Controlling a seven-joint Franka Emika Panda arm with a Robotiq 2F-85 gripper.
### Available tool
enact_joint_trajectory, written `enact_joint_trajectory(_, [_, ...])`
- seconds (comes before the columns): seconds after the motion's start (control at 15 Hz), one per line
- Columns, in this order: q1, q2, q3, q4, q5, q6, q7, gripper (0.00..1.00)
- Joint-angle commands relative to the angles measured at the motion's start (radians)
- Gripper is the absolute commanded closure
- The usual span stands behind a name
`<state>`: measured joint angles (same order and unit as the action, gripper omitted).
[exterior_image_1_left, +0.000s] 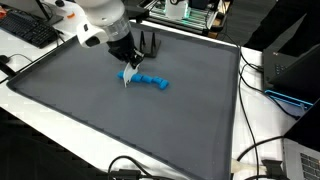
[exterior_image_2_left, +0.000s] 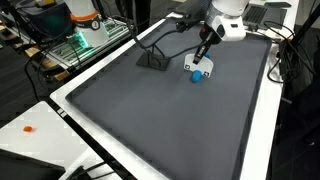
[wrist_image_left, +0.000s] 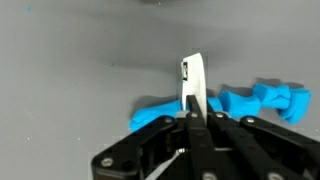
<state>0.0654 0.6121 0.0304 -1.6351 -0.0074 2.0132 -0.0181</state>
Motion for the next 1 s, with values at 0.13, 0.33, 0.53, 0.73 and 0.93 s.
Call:
enact_joint_trajectory(0.13, [-0.029,-0.019,0.025,-0.052,0.063,-0.063,-0.025,0.99])
enact_joint_trajectory(0.33, [-0.019,-0.045,0.011,-0.068,0.057,-0.063,0.021,0.99])
enact_joint_trajectory(0.53, [-0.023,-0.092,0.010,-0.112,0.083,-0.032,0.078,0.99])
enact_joint_trajectory(0.73, [-0.024,-0.169,0.004,-0.186,0.135,0.000,0.164,0.99])
enact_joint_trajectory(0.93, [-0.021,-0.259,-0.006,-0.276,0.197,0.048,0.258,0.99])
